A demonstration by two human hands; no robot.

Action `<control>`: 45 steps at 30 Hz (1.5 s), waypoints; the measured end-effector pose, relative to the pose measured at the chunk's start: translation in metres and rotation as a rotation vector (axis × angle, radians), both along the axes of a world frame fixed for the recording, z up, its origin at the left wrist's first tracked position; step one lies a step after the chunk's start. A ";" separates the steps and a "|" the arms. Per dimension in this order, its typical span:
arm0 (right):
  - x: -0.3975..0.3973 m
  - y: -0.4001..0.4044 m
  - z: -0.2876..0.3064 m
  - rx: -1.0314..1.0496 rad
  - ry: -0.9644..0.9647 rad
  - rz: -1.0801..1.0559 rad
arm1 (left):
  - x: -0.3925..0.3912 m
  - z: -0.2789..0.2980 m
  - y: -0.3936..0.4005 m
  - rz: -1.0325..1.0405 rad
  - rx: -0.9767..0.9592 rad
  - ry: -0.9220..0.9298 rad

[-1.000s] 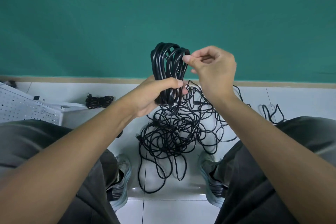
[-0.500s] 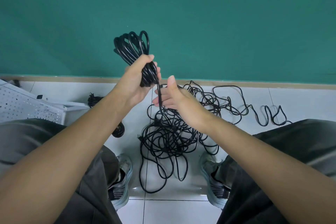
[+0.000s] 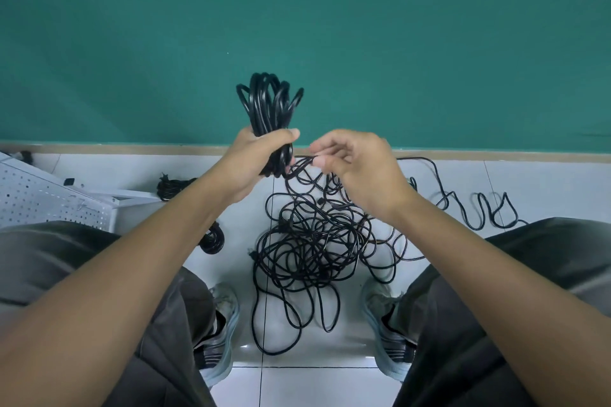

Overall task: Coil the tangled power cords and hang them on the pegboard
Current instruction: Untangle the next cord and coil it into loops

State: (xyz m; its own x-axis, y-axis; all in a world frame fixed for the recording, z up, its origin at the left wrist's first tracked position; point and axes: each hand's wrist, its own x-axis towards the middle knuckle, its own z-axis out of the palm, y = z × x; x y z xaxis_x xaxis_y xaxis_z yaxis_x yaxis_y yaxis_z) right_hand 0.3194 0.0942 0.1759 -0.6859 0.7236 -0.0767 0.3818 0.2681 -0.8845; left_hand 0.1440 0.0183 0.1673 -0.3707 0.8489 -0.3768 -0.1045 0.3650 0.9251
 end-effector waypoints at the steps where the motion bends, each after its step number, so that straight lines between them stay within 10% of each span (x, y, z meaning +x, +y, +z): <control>1: 0.001 0.003 0.000 -0.001 0.026 -0.043 | 0.002 0.001 -0.001 -0.029 0.004 -0.038; 12: 0.000 0.014 -0.008 -0.047 0.052 -0.166 | 0.011 0.004 -0.003 -0.314 0.044 -0.217; 24: 0.003 0.027 -0.024 -0.004 -0.238 -0.033 | 0.003 -0.004 -0.001 -0.114 0.016 -0.457; 35: -0.005 0.031 0.001 -0.279 0.320 -0.385 | 0.015 -0.011 0.002 -0.114 0.013 0.005; 45: -0.014 0.026 0.008 -0.376 0.459 -0.371 | 0.027 -0.012 -0.001 -0.198 0.114 -0.039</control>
State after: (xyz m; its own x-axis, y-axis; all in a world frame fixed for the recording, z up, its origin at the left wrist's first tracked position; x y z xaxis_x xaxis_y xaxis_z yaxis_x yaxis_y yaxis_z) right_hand 0.3052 0.1199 0.1837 -0.4216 0.8974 -0.1297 -0.0452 -0.1637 -0.9855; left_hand 0.1710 0.0175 0.1555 -0.1797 0.9415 -0.2850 -0.0773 0.2753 0.9583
